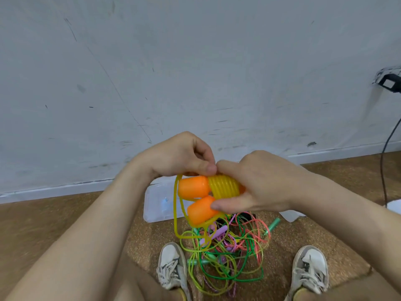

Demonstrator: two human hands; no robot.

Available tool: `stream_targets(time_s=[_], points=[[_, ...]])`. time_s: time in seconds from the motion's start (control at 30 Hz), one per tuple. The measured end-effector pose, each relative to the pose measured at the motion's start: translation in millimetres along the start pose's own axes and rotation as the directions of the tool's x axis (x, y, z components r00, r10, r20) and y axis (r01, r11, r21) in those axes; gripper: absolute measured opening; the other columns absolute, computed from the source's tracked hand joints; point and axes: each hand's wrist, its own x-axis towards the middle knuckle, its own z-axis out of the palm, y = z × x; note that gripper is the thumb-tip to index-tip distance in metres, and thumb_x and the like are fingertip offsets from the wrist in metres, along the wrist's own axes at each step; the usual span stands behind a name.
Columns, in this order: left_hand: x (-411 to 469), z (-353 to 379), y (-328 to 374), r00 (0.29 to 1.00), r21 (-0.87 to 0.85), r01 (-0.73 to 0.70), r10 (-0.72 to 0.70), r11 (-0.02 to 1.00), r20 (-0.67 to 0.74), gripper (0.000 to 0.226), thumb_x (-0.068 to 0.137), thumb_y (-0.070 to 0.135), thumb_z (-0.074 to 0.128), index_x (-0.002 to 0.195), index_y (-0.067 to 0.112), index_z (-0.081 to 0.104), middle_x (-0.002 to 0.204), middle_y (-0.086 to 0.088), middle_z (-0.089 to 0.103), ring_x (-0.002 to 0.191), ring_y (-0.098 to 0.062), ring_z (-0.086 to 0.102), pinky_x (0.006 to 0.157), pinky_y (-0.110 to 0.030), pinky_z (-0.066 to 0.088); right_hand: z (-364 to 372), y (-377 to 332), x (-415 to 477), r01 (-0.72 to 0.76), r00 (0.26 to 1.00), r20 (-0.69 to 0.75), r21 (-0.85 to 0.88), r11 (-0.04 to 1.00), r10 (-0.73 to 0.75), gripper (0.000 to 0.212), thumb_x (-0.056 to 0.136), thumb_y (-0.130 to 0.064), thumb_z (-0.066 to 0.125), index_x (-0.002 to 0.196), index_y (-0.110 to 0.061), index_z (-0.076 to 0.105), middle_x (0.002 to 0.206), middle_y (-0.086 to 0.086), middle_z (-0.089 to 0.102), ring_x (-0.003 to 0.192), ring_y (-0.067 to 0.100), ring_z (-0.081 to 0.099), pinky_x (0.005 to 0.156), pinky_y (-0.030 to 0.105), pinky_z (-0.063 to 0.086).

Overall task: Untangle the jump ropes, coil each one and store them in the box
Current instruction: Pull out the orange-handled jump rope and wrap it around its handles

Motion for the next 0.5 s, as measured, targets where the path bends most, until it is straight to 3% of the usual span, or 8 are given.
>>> stream_targets(time_s=[0.1,0.17,0.23,0.27,0.3,0.37,0.43,0.5], points=[[10.1,9.0,-8.0,0.999,-0.486,-0.023,0.040,0.873,0.025,0.018,0.055,0.020,0.085,0.059,0.018,0.067,0.058,0.000,0.060,0.050,-0.009,0.053,0.048,-0.018,0.043,-8.6,-2.0,1.7,-0.092,0.990,-0.054,0.455,0.886,0.131,0.052,0.064,-0.074,0.061,0.093,-0.034,0.046,0.054,-0.011,0.054,0.049,0.005,0.048,0.047,0.015,0.029],[21.8,18.0,-12.6,0.996,-0.609,-0.022,-0.033,0.793,-0.079,0.006,0.061,0.015,0.068,0.063,0.021,0.066,0.071,-0.011,0.054,0.064,-0.023,0.053,0.058,-0.027,0.043,-8.4,2.0,4.4,-0.099,0.967,-0.096,0.708,0.699,0.235,0.055,0.067,-0.048,0.083,0.095,-0.019,0.046,0.059,-0.020,0.059,0.047,0.003,0.048,0.048,0.011,0.034],[25.4,24.8,-14.5,0.982,-0.697,-0.042,-0.097,0.716,-0.160,0.017,0.067,0.012,0.056,0.077,0.023,0.064,0.084,-0.011,0.053,0.077,-0.026,0.054,0.064,-0.033,0.043,-3.6,7.1,7.4,-0.115,0.931,-0.081,0.862,0.495,0.357,0.056,0.069,-0.034,0.083,0.097,-0.013,0.039,0.052,-0.006,0.060,0.043,0.009,0.049,0.042,0.018,0.038],[25.8,28.3,-13.4,0.978,-0.739,-0.067,-0.103,0.671,-0.182,0.015,0.072,0.011,0.053,0.081,0.021,0.060,0.079,-0.010,0.053,0.070,-0.023,0.053,0.059,-0.030,0.040,-1.2,8.3,9.7,-0.124,0.911,-0.060,0.904,0.410,0.407,0.054,0.070,-0.037,0.081,0.096,-0.016,0.038,0.050,0.002,0.058,0.041,0.017,0.050,0.038,0.021,0.038],[25.0,30.2,-12.1,0.969,-0.739,-0.101,-0.102,0.666,-0.223,0.012,0.080,0.008,0.049,0.082,0.018,0.057,0.068,-0.007,0.051,0.058,-0.018,0.049,0.052,-0.024,0.034,0.4,8.6,12.4,-0.136,0.892,-0.036,0.929,0.343,0.451,0.053,0.072,-0.042,0.079,0.096,-0.019,0.038,0.049,0.008,0.057,0.040,0.023,0.049,0.036,0.022,0.036],[22.6,34.9,-9.1,0.945,-0.636,-0.185,-0.041,0.749,-0.323,0.016,0.089,-0.001,0.041,0.085,0.010,0.052,0.054,0.002,0.045,0.042,-0.008,0.036,0.041,-0.016,0.022,3.6,9.7,19.2,-0.167,0.830,0.005,0.956,0.240,0.558,0.053,0.076,-0.054,0.070,0.098,-0.018,0.038,0.050,0.012,0.057,0.038,0.023,0.045,0.035,0.022,0.035],[19.8,40.4,-5.8,0.933,-0.538,-0.279,0.093,0.795,-0.347,0.014,0.084,-0.004,0.050,0.092,0.007,0.053,0.062,0.003,0.052,0.046,-0.007,0.040,0.042,-0.016,0.025,6.0,12.5,24.5,-0.185,0.742,0.056,0.975,0.123,0.668,0.062,0.076,-0.061,0.056,0.106,-0.009,0.040,0.051,0.013,0.057,0.037,0.022,0.046,0.036,0.021,0.035],[15.7,43.5,-0.7,0.940,-0.465,-0.285,0.148,0.838,-0.309,0.023,0.081,0.003,0.062,0.102,0.011,0.056,0.073,0.007,0.060,0.054,-0.003,0.046,0.047,-0.015,0.031,9.4,16.3,26.6,-0.183,0.702,0.146,0.983,-0.022,0.697,0.060,0.089,-0.061,0.046,0.113,-0.005,0.042,0.053,0.012,0.055,0.037,0.023,0.047,0.037,0.022,0.036]])
